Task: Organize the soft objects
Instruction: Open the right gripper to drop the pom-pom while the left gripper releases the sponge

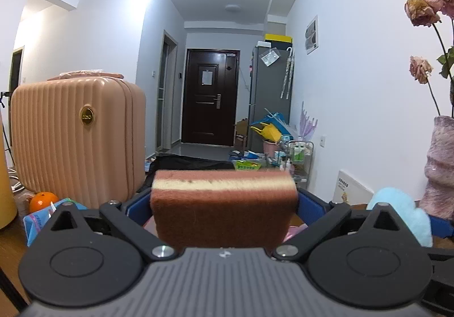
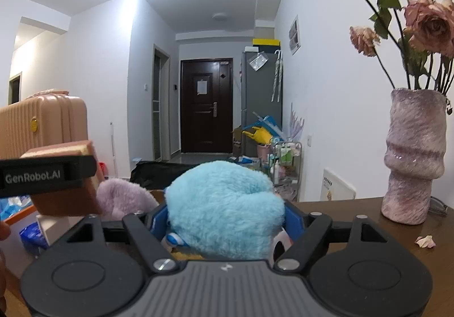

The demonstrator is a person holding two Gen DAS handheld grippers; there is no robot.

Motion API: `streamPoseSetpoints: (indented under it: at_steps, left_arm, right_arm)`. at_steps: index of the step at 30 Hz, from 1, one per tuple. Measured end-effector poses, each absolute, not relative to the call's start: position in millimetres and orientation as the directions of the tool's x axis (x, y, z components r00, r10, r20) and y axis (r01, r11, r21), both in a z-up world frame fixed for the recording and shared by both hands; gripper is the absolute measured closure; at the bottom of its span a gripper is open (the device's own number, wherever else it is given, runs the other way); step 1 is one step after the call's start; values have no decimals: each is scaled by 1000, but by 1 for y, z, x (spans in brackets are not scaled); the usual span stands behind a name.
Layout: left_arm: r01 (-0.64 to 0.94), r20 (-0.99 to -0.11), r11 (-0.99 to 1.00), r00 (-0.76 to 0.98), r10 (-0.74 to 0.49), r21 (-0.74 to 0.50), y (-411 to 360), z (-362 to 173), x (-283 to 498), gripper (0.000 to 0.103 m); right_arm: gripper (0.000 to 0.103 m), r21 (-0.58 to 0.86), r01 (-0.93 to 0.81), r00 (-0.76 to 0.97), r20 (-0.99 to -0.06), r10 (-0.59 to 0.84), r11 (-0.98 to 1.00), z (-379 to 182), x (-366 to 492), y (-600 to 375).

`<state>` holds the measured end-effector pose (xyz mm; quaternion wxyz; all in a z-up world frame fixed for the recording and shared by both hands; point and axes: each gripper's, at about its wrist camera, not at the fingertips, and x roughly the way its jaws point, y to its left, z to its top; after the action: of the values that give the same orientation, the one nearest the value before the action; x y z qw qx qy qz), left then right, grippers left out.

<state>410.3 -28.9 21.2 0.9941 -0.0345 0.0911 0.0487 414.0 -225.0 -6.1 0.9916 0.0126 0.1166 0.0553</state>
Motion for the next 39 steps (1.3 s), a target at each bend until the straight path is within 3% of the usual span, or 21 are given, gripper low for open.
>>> streamPoseSetpoints:
  at_steps: [5,7,29,39]
  left_arm:
    - [-93,-184,994,980,80,-62,-28,20,409,0]
    - [-98,-184,993,979,83,-73,-26,20,408,0]
    - [-93,-191,987,979,67,-129,-20,35,400,0]
    - [-119,-195,991,975,104,-67,-18,36,369,0]
  right_arm:
    - [3,47,-104,967,-229,112,994,-8,412,-227]
    - [1,58,-97,969,-222,107,994,-8,410,-229]
    - [0,123,-40,984,-167,61,992,-3,401,-244]
    - [0,119,-37,987,-149,55,992,0,373,-249]
